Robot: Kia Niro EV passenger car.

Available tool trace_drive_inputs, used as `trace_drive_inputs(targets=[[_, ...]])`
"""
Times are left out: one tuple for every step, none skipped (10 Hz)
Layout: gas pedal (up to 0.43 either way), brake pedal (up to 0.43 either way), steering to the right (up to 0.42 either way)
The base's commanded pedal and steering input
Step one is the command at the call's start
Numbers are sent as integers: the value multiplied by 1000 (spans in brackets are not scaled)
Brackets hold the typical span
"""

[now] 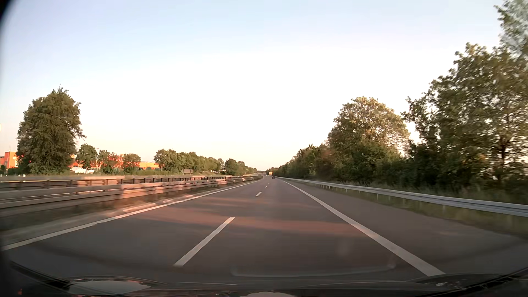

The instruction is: Follow the waypoints while adhering to traffic rules and regulations

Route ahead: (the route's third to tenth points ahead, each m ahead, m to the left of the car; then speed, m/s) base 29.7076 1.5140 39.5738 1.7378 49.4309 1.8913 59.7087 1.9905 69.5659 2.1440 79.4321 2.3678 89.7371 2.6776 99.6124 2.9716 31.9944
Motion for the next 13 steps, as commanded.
trace_drive_inputs(targets=[[720,18,-1],[713,18,-3],[701,18,-5],[681,18,-4],[669,18,-4],[661,18,-4],[630,18,-3],[598,12,-3],[598,18,-2],[591,18,-2],[579,18,-2],[571,18,-2],[551,18,-2]])
